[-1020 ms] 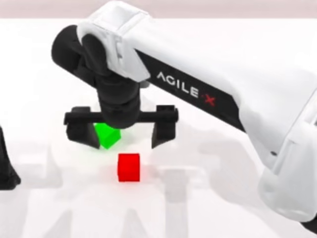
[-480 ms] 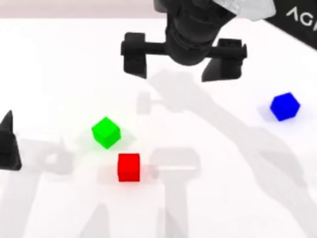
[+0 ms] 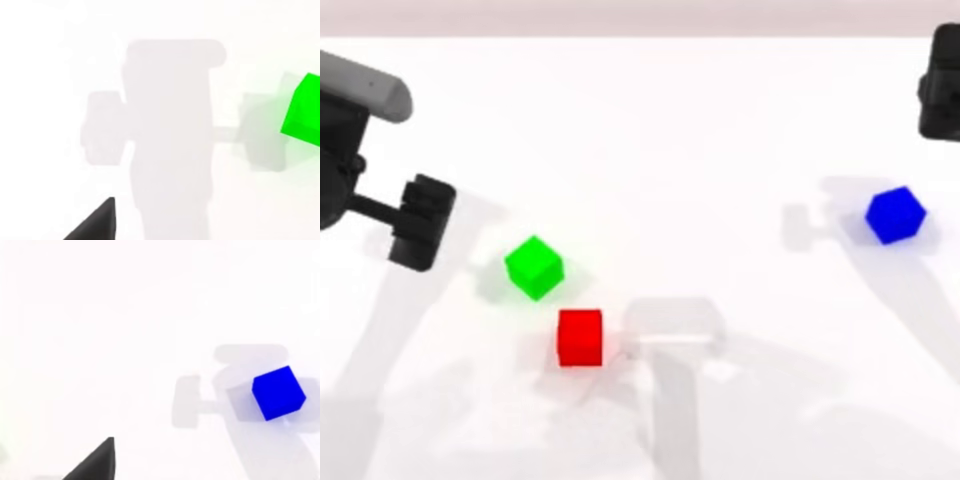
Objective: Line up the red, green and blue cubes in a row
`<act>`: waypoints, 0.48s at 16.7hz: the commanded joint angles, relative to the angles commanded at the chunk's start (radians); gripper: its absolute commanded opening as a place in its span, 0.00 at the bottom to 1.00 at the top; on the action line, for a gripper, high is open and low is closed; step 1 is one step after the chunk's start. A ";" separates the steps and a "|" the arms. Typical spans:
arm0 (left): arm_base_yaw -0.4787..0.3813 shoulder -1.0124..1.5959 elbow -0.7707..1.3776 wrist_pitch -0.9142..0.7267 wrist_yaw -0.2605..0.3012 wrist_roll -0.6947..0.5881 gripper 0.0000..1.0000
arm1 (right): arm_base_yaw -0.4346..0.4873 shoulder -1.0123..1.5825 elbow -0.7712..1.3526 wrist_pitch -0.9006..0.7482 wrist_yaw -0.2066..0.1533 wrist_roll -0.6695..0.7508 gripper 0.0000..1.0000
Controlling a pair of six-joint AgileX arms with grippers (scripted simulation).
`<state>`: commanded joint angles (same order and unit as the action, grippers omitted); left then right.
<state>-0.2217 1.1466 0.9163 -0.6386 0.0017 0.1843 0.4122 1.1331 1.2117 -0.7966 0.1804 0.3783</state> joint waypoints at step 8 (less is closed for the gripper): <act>-0.128 0.650 0.513 -0.366 0.004 0.107 1.00 | -0.278 -0.776 -0.839 0.492 -0.079 -0.280 1.00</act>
<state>-0.3501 1.7961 1.4295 -1.0048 0.0054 0.2915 0.1339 0.3574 0.3723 -0.3042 0.1017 0.0979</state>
